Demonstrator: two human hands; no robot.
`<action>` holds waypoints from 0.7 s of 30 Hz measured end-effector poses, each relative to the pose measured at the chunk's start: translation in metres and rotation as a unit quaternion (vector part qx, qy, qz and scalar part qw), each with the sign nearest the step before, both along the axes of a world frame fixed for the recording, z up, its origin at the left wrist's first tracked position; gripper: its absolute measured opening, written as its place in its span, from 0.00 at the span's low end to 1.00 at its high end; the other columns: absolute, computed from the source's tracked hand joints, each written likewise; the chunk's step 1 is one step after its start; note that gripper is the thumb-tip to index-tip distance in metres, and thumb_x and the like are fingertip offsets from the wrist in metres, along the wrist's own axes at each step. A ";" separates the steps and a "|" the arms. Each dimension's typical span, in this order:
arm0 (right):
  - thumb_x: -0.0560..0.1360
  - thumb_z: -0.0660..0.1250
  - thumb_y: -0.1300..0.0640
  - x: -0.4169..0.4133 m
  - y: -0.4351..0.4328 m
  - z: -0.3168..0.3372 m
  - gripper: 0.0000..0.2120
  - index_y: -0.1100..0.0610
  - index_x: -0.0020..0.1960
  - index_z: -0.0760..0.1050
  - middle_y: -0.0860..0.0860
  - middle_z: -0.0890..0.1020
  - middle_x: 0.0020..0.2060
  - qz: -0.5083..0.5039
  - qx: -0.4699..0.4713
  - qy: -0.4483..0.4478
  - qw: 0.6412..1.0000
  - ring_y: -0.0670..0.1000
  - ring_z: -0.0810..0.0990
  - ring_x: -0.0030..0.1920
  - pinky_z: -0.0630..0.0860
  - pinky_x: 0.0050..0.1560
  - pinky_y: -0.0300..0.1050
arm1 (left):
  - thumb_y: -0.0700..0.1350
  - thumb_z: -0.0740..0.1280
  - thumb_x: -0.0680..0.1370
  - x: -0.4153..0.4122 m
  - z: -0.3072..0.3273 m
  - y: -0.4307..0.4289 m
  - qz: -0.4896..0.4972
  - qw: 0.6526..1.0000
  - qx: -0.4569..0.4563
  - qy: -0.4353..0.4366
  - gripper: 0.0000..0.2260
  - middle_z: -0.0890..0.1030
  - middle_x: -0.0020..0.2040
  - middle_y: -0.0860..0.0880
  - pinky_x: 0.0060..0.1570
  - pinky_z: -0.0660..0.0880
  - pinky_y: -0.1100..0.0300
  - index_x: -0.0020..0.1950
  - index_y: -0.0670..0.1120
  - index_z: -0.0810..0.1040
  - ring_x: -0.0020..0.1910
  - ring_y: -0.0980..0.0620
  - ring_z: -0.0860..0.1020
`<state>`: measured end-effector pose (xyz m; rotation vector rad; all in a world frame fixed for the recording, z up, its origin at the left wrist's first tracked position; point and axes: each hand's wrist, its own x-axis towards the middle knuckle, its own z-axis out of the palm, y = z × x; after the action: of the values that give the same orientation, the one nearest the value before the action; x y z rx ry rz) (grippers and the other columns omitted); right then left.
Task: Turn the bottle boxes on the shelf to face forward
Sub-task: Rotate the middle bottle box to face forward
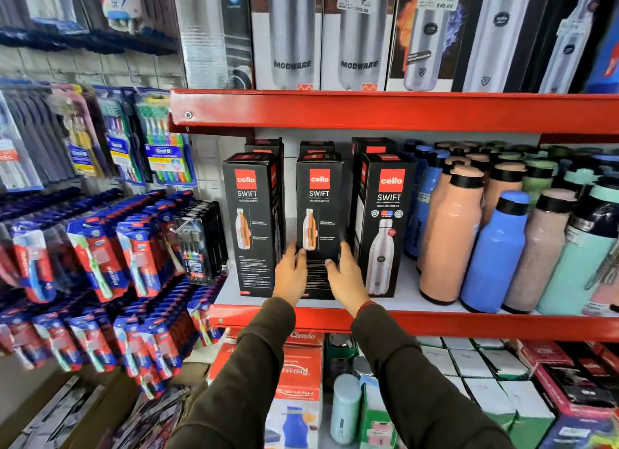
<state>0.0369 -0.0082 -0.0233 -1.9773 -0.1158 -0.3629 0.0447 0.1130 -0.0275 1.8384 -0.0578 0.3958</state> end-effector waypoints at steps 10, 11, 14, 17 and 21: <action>0.66 0.77 0.62 0.002 -0.001 0.008 0.44 0.52 0.76 0.59 0.52 0.74 0.68 0.017 0.002 -0.066 0.998 0.51 0.73 0.68 0.70 0.69 0.47 | 0.44 0.63 0.82 0.000 0.014 0.010 -0.027 0.995 -0.088 -0.039 0.20 0.76 0.69 0.44 0.60 0.69 0.67 0.73 0.43 0.71 0.62 0.54 0.75; 0.64 0.79 0.61 0.002 -0.001 0.009 0.45 0.52 0.76 0.60 0.51 0.75 0.67 0.013 0.009 -0.072 0.997 0.50 0.74 0.67 0.72 0.69 0.50 | 0.44 0.64 0.81 -0.001 0.015 0.009 -0.036 0.994 -0.095 -0.049 0.19 0.76 0.69 0.44 0.61 0.70 0.66 0.73 0.43 0.71 0.62 0.54 0.75; 0.61 0.82 0.54 0.002 0.002 0.010 0.47 0.50 0.74 0.62 0.50 0.77 0.64 -0.008 0.025 -0.088 0.996 0.50 0.76 0.65 0.74 0.66 0.53 | 0.46 0.65 0.81 -0.006 0.016 0.008 -0.045 0.992 -0.091 -0.071 0.19 0.75 0.70 0.46 0.67 0.72 0.57 0.72 0.45 0.72 0.66 0.52 0.75; 0.60 0.82 0.50 0.001 0.004 0.012 0.47 0.50 0.73 0.62 0.50 0.77 0.64 -0.028 0.038 -0.101 0.994 0.50 0.76 0.65 0.74 0.66 0.53 | 0.48 0.64 0.81 -0.009 0.016 0.006 -0.045 0.990 -0.115 -0.070 0.19 0.75 0.70 0.48 0.69 0.71 0.53 0.72 0.46 0.73 0.68 0.52 0.74; 0.59 0.83 0.47 0.001 0.006 0.011 0.46 0.49 0.71 0.64 0.47 0.78 0.63 -0.041 0.038 -0.115 0.992 0.47 0.77 0.64 0.75 0.66 0.48 | 0.48 0.55 0.84 -0.012 0.018 0.004 -0.046 0.982 -0.173 -0.052 0.17 0.76 0.70 0.47 0.71 0.69 0.43 0.70 0.48 0.75 0.70 0.48 0.73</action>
<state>0.0374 -0.0027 -0.0118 -1.8635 -0.1658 -0.6402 0.0323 0.1166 -0.0098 1.4649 -0.1374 0.4094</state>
